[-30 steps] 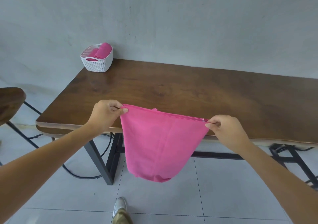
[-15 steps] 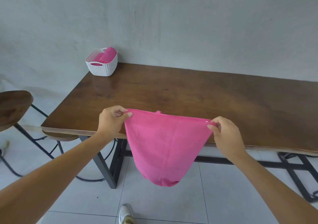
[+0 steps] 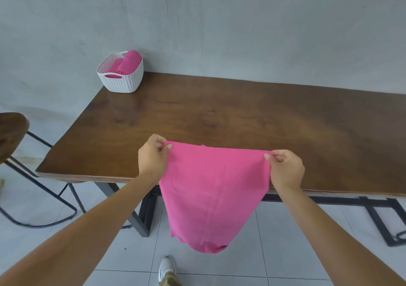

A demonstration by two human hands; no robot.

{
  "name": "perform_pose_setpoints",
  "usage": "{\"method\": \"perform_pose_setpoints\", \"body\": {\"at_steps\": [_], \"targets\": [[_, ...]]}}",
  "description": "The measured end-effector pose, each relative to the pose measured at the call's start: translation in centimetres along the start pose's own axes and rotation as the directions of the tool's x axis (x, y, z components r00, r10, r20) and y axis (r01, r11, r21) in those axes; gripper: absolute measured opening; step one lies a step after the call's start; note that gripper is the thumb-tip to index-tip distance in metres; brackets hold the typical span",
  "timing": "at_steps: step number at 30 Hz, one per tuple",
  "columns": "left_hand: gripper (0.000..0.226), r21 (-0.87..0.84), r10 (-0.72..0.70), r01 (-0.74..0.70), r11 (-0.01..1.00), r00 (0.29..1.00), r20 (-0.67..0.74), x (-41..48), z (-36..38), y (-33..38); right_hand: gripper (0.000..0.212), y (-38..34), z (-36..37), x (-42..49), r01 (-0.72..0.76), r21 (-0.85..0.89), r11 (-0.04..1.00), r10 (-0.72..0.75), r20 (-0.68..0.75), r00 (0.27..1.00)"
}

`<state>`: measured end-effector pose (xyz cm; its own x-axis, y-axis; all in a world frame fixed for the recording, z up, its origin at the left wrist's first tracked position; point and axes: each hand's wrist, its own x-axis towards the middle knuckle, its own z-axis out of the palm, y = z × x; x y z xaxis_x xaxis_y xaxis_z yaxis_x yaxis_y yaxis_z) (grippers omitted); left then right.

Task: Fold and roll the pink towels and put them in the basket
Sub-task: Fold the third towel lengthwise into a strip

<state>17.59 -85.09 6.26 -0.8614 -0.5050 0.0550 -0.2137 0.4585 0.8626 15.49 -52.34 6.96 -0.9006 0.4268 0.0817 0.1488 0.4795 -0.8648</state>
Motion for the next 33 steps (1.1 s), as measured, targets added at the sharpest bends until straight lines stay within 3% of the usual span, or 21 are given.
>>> {"method": "perform_pose_setpoints", "body": {"at_steps": [4, 8, 18, 24, 33], "targets": [[0.011, 0.228, 0.025, -0.025, 0.973, 1.000, 0.001, 1.9, 1.9, -1.7, 0.003, 0.9, 2.9, 1.5, -0.053, -0.063, 0.997, 0.053, -0.005, 0.999], [0.011, 0.359, 0.081, -0.075, 0.930, 0.997, -0.003, 3.4, 3.5, -2.8, 0.008, 2.4, 5.0, 3.0, -0.006, -0.247, 0.969, 0.006, -0.002, 1.000], [0.009, 0.530, 0.215, -0.192, 0.826, 0.976, 0.019, 10.2, 8.0, -3.2, 0.004, 2.8, 9.8, 8.6, 0.213, -0.519, 0.828, -0.250, 0.000, 0.968], [0.019, 0.639, 0.255, -0.213, 0.739, 0.967, 0.027, 15.0, 11.2, -2.3, 0.006, 2.2, 12.4, 14.0, 0.185, -0.588, 0.787, -0.251, -0.031, 0.968], [0.024, 0.687, 0.233, -0.191, 0.701, 0.972, 0.032, 21.7, 15.9, 0.0, 0.017, 1.6, 15.5, 21.8, 0.111, -0.690, 0.715, -0.225, -0.077, 0.971]]}}
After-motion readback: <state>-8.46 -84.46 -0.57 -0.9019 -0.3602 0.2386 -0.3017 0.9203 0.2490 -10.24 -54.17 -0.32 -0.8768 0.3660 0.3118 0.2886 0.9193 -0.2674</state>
